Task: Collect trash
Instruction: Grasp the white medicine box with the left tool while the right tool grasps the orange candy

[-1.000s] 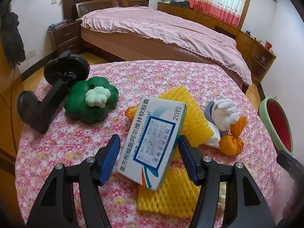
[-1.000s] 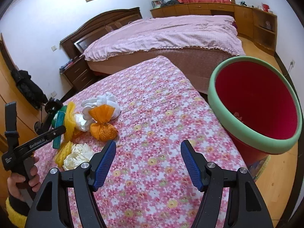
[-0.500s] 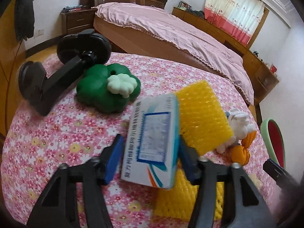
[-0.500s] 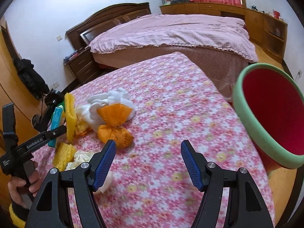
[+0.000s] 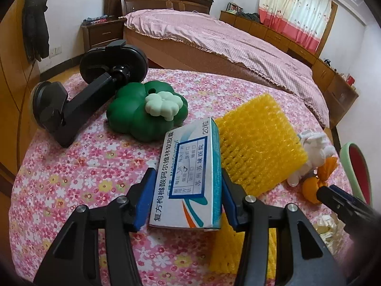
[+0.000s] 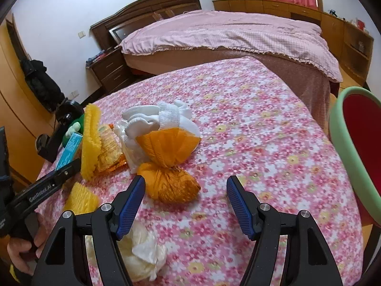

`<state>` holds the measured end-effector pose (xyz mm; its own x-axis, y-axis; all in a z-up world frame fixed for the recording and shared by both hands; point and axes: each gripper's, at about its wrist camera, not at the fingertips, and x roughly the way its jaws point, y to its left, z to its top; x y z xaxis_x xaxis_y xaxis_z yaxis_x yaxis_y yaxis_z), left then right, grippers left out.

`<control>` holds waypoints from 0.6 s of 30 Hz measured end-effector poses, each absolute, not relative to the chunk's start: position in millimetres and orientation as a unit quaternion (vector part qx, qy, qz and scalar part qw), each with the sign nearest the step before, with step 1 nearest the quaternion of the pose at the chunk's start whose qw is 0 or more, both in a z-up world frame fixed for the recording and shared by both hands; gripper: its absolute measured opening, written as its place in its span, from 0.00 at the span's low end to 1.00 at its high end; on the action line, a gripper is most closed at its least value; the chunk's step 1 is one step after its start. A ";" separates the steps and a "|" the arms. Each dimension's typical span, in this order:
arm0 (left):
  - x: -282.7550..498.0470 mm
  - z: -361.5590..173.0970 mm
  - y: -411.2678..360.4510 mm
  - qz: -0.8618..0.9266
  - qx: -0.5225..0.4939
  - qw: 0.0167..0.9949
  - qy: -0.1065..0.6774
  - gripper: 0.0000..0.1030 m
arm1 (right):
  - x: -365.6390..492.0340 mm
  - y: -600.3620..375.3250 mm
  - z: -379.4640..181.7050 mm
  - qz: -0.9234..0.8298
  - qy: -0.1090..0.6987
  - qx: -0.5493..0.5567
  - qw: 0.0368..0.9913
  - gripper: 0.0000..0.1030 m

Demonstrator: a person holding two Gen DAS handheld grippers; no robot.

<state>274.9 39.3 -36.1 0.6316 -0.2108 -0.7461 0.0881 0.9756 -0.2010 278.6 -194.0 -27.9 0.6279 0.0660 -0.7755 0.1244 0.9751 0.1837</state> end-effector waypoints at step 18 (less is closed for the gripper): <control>275.4 -40.0 39.6 -0.085 -0.085 0.901 0.417 0.52 | 272.6 -190.1 -35.5 0.004 0.408 0.133 0.903 0.32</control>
<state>275.4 39.6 -40.0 0.6377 -0.2237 -0.7371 0.0825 0.9712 -0.2234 272.6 -190.1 -35.5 0.6676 0.1161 -0.7354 0.1006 0.9646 0.2436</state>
